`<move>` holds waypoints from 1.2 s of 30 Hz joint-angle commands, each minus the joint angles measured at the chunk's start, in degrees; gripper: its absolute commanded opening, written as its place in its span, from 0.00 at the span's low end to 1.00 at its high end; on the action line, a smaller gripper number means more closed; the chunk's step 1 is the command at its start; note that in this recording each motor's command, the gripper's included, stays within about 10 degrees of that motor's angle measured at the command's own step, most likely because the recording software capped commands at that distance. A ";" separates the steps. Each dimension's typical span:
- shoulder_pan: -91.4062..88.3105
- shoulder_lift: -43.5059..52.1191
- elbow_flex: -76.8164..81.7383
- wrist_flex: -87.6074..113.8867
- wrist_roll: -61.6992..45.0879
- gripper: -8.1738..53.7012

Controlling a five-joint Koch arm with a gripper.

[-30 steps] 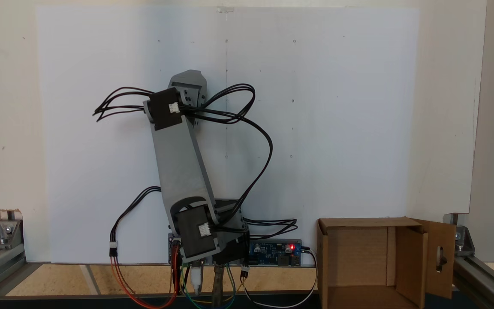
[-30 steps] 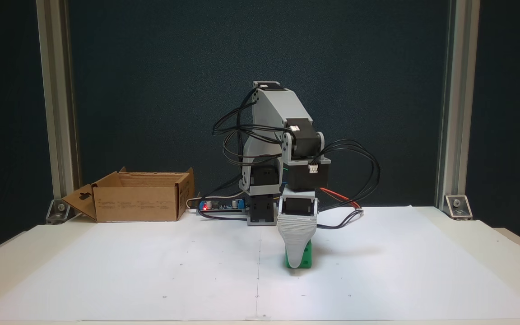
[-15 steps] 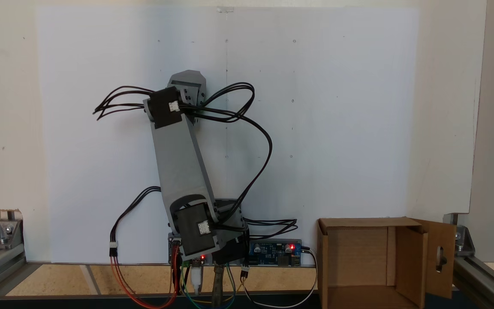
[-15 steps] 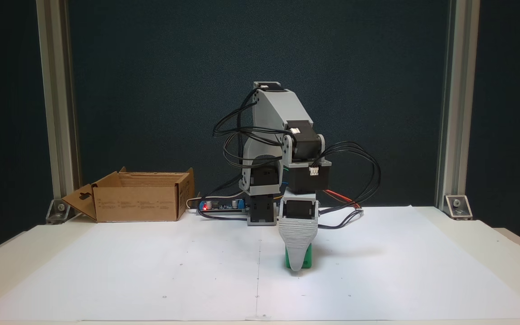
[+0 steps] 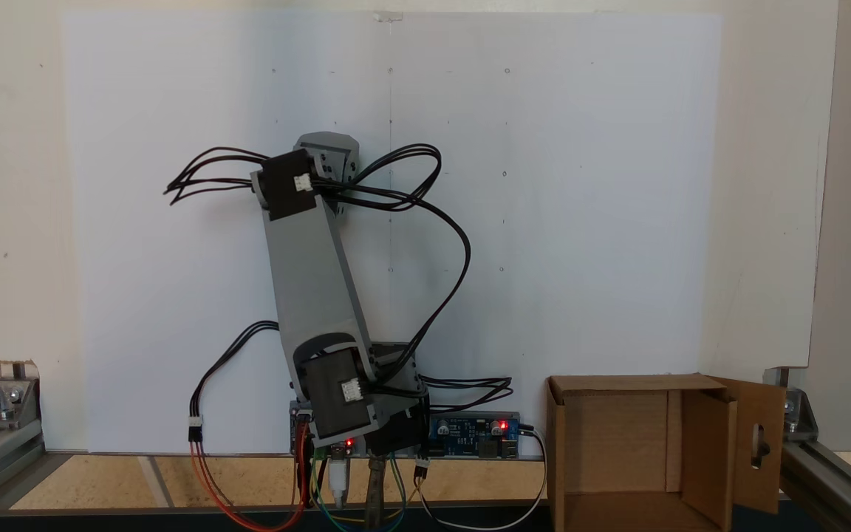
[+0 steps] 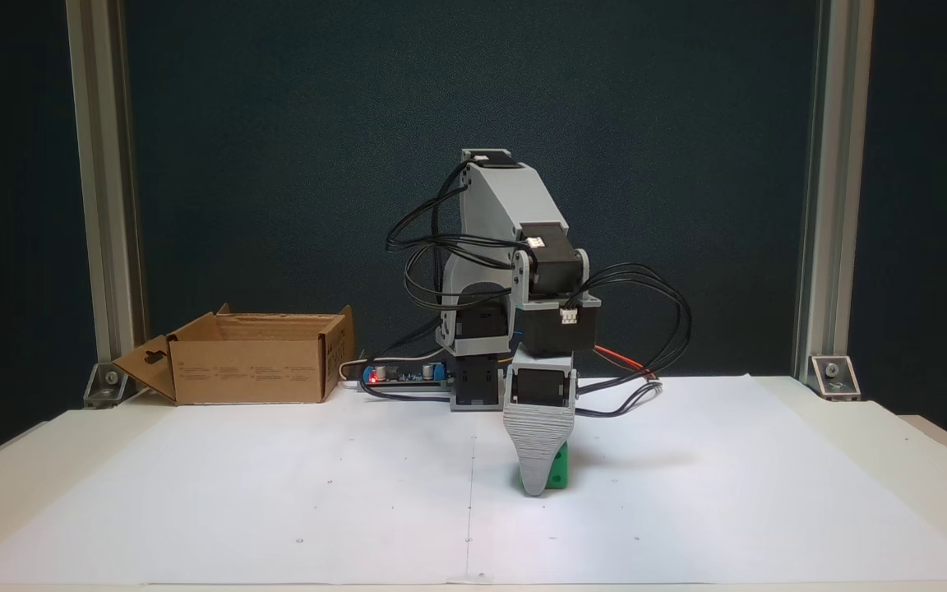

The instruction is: Grasp a green dice and put it in the bin.

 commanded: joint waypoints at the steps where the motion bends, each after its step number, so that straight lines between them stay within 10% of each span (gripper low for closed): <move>1: 0.53 0.26 -0.79 0.70 3.78 0.50; 5: 0.88 0.26 -0.79 0.62 3.87 0.32; 36: 1.14 5.10 -1.14 3.96 3.78 0.32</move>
